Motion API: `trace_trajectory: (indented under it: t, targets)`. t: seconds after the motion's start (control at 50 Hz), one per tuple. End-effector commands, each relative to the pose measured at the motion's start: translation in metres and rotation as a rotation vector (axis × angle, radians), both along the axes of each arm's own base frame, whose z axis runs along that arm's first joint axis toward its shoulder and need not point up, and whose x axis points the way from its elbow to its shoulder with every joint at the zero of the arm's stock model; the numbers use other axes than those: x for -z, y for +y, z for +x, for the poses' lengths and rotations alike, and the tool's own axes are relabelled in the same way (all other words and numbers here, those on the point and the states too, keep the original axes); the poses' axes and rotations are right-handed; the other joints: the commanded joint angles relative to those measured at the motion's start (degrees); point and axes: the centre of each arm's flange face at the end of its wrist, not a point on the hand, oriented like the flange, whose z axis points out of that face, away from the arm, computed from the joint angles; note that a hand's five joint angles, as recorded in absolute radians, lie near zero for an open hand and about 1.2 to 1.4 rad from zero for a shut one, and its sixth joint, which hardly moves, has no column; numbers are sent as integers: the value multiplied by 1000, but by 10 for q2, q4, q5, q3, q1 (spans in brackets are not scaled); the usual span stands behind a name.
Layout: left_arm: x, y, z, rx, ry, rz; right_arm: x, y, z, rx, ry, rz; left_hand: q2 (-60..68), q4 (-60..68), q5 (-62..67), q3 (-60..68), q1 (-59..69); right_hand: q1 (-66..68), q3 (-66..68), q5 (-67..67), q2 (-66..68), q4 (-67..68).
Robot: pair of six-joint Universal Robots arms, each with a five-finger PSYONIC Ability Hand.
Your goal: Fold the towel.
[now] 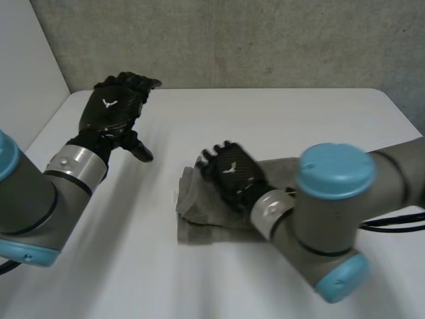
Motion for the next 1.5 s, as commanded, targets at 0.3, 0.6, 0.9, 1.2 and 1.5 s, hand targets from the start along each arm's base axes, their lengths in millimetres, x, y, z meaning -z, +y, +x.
trace_trajectory:
  t: [0.3, 0.6, 0.9, 1.2, 1.5]
  targets:
    - [60, 36, -41, 137, -85, 151, 31, -45, -135, 365, -30, 162, 32, 29, 43, 35, 30, -25, -29, -22, -28, -35]
    - [108, 65, -46, 203, -308, 228, 44, -55, -143, 387, -34, 203, 88, 84, 99, 90, 86, 169, 165, 172, 165, 159]
    - [115, 71, -48, 218, -405, 199, 46, -55, -143, 388, -31, 207, 381, 377, 391, 383, 378, 171, 167, 173, 167, 161]
    - [111, 82, -53, 252, -407, 181, 46, -55, -143, 389, -28, 205, 354, 350, 364, 356, 351, 169, 165, 172, 165, 159]
    - [102, 71, -62, 245, -389, 138, 47, -54, -143, 386, -25, 205, 231, 227, 241, 233, 229, 162, 158, 165, 159, 153]
